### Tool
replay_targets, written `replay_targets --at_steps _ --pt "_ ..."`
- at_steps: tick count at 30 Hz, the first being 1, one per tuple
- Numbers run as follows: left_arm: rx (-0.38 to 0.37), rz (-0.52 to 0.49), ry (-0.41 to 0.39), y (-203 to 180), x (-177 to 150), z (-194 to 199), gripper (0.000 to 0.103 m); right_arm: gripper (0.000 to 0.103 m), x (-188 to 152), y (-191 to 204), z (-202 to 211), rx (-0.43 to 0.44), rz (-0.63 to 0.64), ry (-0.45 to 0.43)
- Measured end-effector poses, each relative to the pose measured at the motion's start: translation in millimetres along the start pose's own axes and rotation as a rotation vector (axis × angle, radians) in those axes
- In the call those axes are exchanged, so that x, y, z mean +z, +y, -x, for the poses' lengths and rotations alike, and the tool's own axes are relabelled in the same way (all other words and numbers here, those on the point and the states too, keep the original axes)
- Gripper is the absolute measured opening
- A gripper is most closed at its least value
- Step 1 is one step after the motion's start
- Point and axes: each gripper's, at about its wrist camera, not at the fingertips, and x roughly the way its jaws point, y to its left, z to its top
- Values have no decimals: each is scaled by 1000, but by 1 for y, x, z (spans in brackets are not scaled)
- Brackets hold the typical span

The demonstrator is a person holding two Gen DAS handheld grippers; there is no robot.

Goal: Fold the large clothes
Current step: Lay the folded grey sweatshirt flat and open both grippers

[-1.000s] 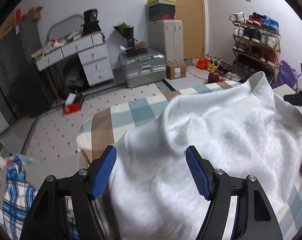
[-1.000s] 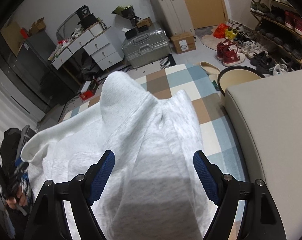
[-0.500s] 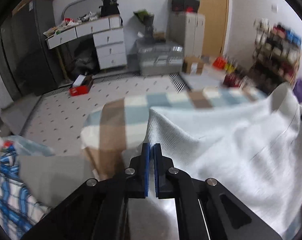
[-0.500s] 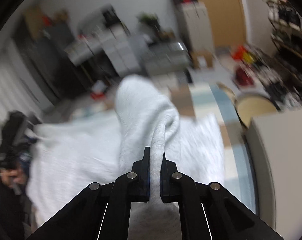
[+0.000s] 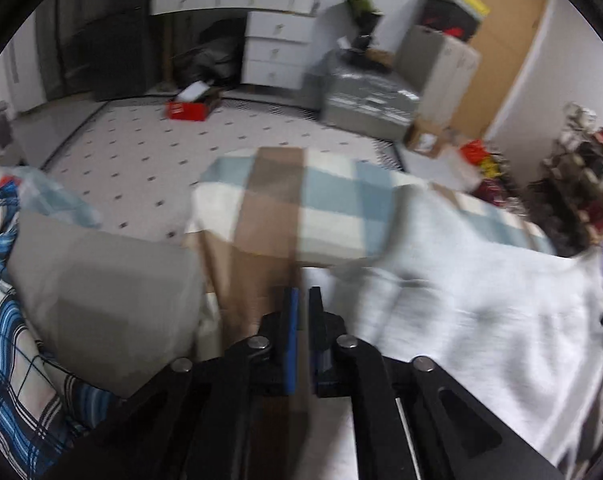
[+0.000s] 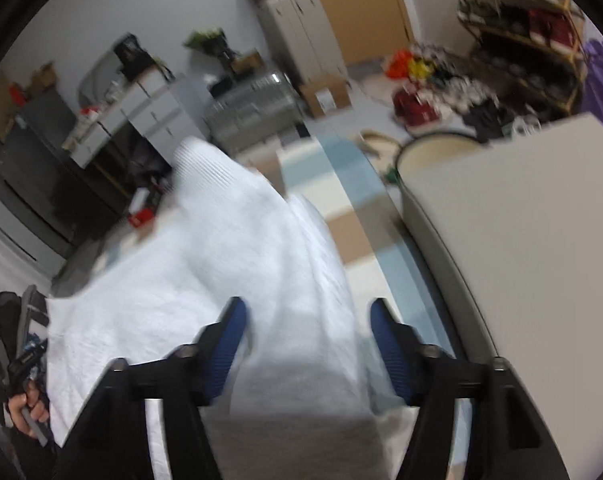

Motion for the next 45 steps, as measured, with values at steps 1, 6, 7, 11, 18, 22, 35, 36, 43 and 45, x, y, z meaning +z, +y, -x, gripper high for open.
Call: replay_targets --at_steps 1,6,7,11,18,22,35,36,43,45 --pt "-34 -5 2 -4 2 5 49 66 4 4 4 14 10 -17" --pt "-122 -75 -57 -35 10 17 78 76 12 29 2 69 12 -58" --pt "-91 -121 -43 -46 10 10 78 77 13 32 -2 70 13 -55" --pt "77 -246 -3 -65 14 -25 71 79 18 37 -25 43 -19 -25" --pt "23 -236 -67 -63 9 -9 5 7 16 46 -44 -59 86 11" --pt "-112 -132 -154 -38 17 25 5 5 17 49 1 121 123 -174" --pt "112 -44 32 -24 21 -45 14 56 10 21 -33 -35 -56 10" --pt "104 -41 27 -23 20 -38 22 61 3 16 -19 -28 -37 -4" --pt "74 -114 -23 -23 -9 13 54 70 -44 -15 30 16 46 57" --pt "81 -131 -3 -27 -21 11 54 70 -55 -16 28 11 69 77"
